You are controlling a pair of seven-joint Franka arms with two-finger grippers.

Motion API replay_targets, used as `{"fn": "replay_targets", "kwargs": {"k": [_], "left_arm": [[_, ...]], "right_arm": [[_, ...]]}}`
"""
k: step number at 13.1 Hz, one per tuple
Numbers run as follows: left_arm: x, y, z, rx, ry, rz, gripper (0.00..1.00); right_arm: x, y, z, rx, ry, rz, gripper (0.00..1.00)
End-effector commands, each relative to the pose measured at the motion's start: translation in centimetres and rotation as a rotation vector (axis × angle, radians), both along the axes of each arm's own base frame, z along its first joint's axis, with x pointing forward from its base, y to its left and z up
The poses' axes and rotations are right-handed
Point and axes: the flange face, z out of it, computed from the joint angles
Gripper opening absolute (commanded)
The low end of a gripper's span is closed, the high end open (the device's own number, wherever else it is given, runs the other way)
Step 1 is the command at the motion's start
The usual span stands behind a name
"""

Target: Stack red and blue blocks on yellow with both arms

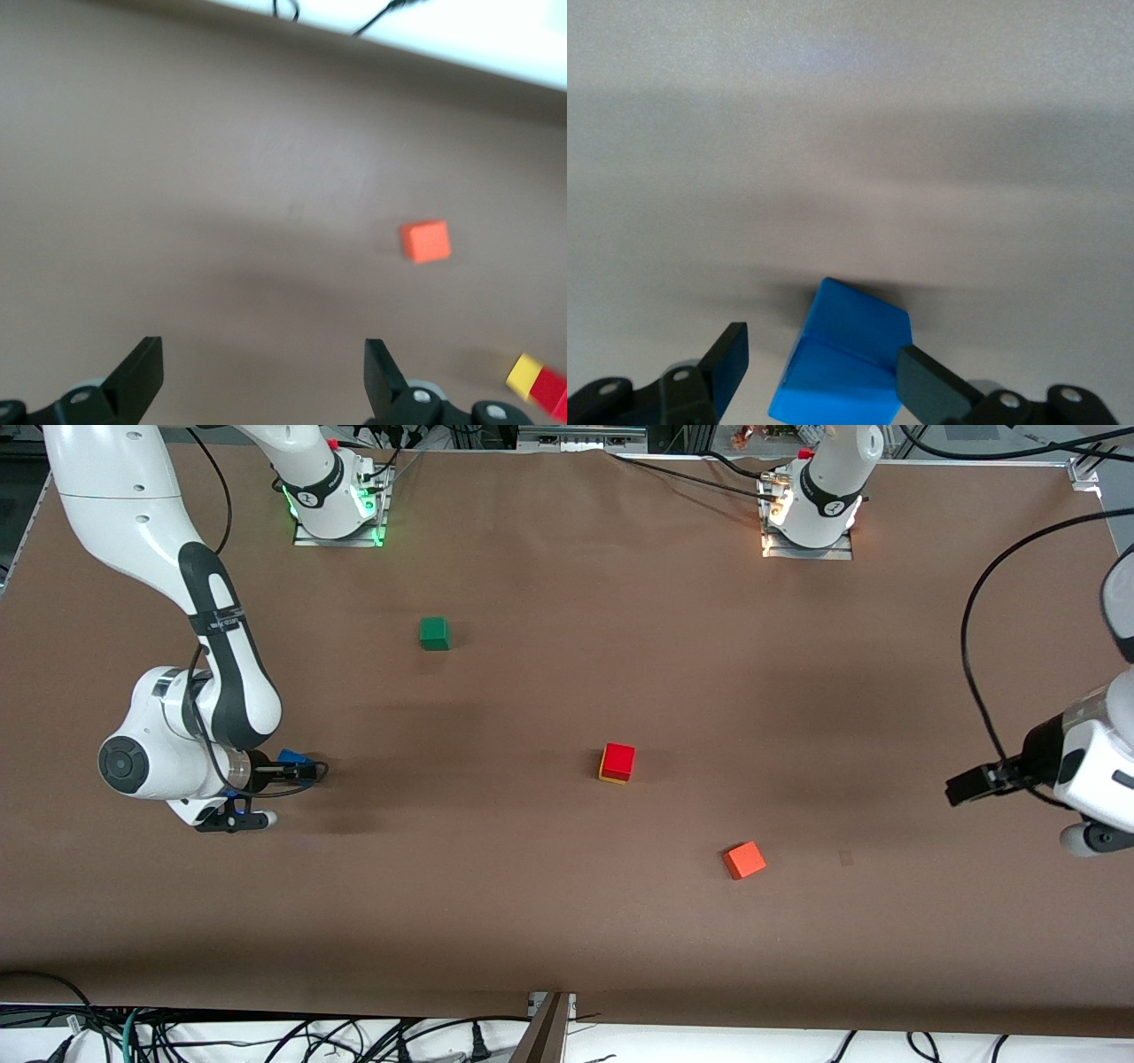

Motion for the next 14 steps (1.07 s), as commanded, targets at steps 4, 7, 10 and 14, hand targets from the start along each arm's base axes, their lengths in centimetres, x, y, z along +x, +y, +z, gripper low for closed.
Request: {"fn": "replay_targets", "kwargs": {"k": [4,7,10,14], "left_arm": [[-6.2,0.8,1.4,-0.048,0.036,-0.017,1.0],[-8.4,0.6,1.2,-0.04,0.05,-0.011,1.0],[-8.0,1.1,0.4,-0.062,0.058,0.0,1.0],[-7.8,1.0,0.1,-0.064,0.061,-0.003,1.0]], "right_arm": [[0.3,0.6,1.0,-0.014,0.007,-0.168,0.81],[0.3,0.1,0.8,-0.019,0.008,-0.171,0.81],[0.3,-0.2,0.7,-0.019,0.01,-0.175,0.81],[1.4,0.0,2.2,-0.051,-0.026,-0.145,0.8]]}}
